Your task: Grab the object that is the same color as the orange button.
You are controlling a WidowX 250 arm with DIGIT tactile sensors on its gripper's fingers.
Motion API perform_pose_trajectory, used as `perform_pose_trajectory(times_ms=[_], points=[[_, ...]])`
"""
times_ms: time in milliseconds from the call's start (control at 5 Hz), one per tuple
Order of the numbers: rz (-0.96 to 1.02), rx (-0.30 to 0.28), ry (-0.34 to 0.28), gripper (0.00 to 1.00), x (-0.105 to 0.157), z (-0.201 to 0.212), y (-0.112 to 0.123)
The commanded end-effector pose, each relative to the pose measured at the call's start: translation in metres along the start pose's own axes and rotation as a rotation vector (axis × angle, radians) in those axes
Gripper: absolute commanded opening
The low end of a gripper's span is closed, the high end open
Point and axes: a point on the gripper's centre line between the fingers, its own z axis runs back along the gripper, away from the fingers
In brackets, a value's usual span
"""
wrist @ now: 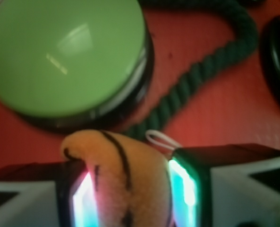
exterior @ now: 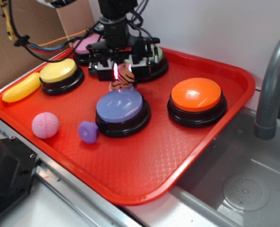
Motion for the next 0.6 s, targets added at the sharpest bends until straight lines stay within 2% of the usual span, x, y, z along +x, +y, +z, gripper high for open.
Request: perform_pose_trajectory(times_ms=[0, 200, 400], points=[[-0.266, -0.027, 0.014, 0.0, -0.004, 0.067, 0.025], [-0.399, -0.015, 0.073, 0.0, -0.015, 0.09, 0.04], [-0.564, -0.024, 0.131, 0.0, -0.027, 0.109, 0.072]])
